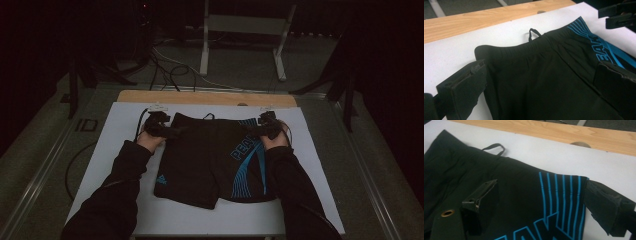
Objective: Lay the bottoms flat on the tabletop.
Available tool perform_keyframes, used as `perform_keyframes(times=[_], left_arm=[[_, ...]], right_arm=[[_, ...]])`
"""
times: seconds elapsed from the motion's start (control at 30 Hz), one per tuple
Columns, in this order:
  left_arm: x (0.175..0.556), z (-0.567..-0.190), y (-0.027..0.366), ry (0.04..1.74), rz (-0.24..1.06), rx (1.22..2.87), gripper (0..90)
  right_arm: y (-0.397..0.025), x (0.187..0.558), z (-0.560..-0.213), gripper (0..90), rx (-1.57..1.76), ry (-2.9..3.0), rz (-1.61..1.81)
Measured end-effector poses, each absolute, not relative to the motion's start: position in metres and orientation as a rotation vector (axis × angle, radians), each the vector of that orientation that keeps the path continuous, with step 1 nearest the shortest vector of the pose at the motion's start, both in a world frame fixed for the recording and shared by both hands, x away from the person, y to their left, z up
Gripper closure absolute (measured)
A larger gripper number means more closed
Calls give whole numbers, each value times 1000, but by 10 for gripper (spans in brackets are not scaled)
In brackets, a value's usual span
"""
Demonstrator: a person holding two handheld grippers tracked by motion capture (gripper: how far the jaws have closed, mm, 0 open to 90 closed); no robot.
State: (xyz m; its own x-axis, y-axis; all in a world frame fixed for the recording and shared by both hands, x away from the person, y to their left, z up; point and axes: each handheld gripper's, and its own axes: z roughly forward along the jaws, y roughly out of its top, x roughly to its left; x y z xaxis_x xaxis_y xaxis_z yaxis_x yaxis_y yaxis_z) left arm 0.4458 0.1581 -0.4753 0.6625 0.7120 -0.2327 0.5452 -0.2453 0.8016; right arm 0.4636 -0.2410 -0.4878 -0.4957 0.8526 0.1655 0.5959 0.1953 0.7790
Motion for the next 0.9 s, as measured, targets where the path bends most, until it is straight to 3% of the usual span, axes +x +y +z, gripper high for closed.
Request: perform_keyframes(times=[0.9], left_arm=[[369, -454, 173, 782, 196, 1935, 3]], right_arm=[[-222, 392, -456, 143, 1124, 2267, 1371]])
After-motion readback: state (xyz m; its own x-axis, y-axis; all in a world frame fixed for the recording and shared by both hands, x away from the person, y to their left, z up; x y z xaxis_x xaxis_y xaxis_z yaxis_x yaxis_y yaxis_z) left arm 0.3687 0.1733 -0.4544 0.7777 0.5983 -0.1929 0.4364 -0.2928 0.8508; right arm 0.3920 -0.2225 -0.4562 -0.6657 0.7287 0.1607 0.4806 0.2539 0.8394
